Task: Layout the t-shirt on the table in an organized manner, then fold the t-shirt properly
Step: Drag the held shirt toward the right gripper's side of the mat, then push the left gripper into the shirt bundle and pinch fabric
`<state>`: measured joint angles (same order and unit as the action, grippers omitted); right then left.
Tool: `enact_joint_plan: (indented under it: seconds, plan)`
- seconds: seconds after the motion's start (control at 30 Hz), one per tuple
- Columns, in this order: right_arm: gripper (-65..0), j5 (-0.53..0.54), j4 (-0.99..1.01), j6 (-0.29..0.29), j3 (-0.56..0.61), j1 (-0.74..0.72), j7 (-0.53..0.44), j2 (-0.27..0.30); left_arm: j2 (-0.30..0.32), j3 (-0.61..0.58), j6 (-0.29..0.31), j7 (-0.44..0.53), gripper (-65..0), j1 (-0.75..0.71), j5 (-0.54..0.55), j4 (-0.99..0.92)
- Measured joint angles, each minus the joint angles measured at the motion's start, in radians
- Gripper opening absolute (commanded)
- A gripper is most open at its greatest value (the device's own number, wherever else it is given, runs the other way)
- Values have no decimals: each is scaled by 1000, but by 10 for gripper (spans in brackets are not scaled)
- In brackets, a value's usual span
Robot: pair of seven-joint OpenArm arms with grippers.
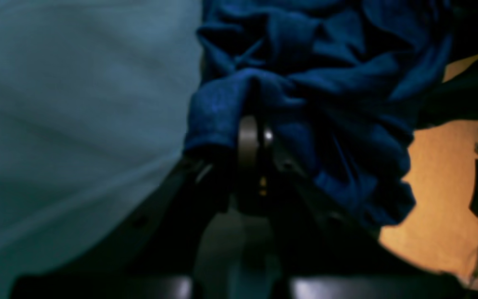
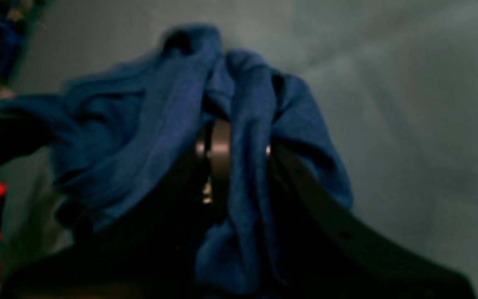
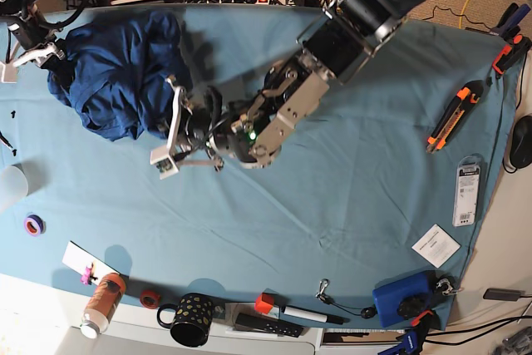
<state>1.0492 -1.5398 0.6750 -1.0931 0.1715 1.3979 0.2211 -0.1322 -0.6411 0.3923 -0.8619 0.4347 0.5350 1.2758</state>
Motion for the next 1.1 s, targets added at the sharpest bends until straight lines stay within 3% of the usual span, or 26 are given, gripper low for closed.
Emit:
enact_joint_plan:
  seconds: [0.23,0.5,0.87,0.93,0.97,1.0,1.07,1.1]
  plan:
    - [-650,-56,0,-44,-6,-11,-22,-6,0,0,15,27,-650,57,4,-100]
    - [-650,-37,0,-49,-58,2,-37,-156,0,0,16,34,-650,48,6,-105]
    - [-650,-30,0,-46,-58,3,-24,-157,0,0,19,33,-650,48,4,-105]
    - [-650,-29,0,-8,-58,3,5,-141,0,0,93,34,-650,48,-15,-105]
    - [-577,-29,0,0,-58,3,8,-132,0,0,139,35,-638,48,-23,-105]
    - [-488,-32,0,0,-58,3,8,-122,0,0,170,34,-546,48,-30,-105]
    - [-350,-36,0,2,-58,3,12,-100,0,0,169,33,-354,48,-38,-105]
    - [-333,-39,0,2,-57,3,3,-87,0,0,147,33,-294,48,-39,-105]
